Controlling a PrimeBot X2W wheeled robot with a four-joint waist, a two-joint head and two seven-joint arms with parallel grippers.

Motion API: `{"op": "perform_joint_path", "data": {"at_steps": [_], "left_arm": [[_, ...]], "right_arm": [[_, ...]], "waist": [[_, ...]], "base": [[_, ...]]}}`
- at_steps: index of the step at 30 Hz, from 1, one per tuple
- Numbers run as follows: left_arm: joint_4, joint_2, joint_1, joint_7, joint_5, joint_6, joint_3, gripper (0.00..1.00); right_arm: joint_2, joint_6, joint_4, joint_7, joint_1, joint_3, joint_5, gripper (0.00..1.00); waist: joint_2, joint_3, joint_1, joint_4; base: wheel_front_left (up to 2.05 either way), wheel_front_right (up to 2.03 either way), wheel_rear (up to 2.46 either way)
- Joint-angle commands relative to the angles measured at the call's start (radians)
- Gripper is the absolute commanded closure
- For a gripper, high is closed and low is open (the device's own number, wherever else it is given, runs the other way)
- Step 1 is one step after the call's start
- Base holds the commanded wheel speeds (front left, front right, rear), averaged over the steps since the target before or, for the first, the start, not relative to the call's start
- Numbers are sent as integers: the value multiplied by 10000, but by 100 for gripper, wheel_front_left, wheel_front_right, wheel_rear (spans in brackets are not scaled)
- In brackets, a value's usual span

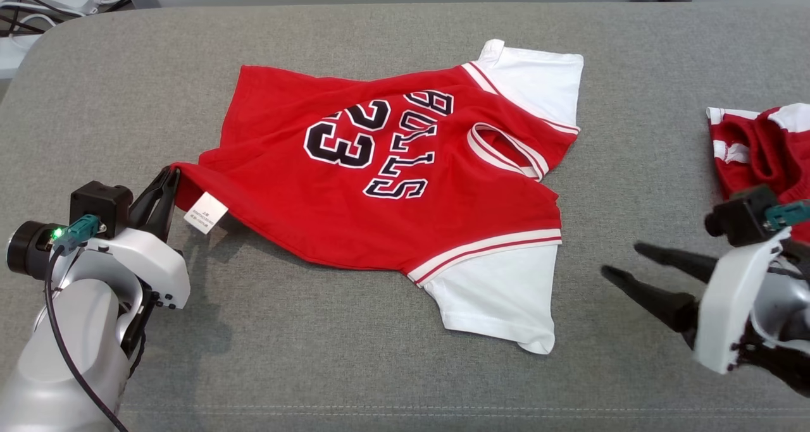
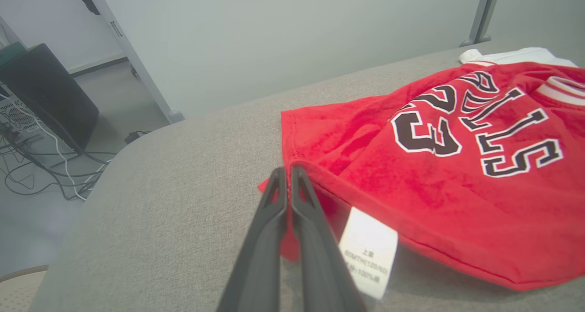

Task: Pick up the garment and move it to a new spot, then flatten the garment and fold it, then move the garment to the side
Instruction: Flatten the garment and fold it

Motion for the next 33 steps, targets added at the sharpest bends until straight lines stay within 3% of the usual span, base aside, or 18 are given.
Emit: {"op": "perform_joint_path", "data": {"at_steps": [1, 6, 14, 24, 33], "left_arm": [[-245, 394, -122, -89, -7, 3, 392, 100], [-325, 190, -45, -89, 5, 3, 447, 100], [-324, 123, 75, -89, -75, 3, 569, 100], [-362, 5, 73, -89, -105, 2, 650, 100], [-428, -145, -126, -89, -159, 2, 631, 100]], "right_arm": [[-108, 44, -420, -523, -11, 38, -663, 0], [-148, 44, -879, -1500, -345, 1416, -2956, 0], [-339, 44, -925, -2120, -762, 3230, -3617, 0], [181, 44, -576, -1820, -1020, 3574, -4428, 0], [604, 44, -554, -334, -717, 3580, -5143, 0]], "waist": [[0, 16, 0, 12], [0, 62, 0, 161], [0, 57, 0, 316], [0, 202, 0, 324], [0, 456, 0, 517]], "base": [[0, 0, 0], [0, 0, 0], [0, 0, 0], [0, 0, 0], [0, 0, 0]]}}
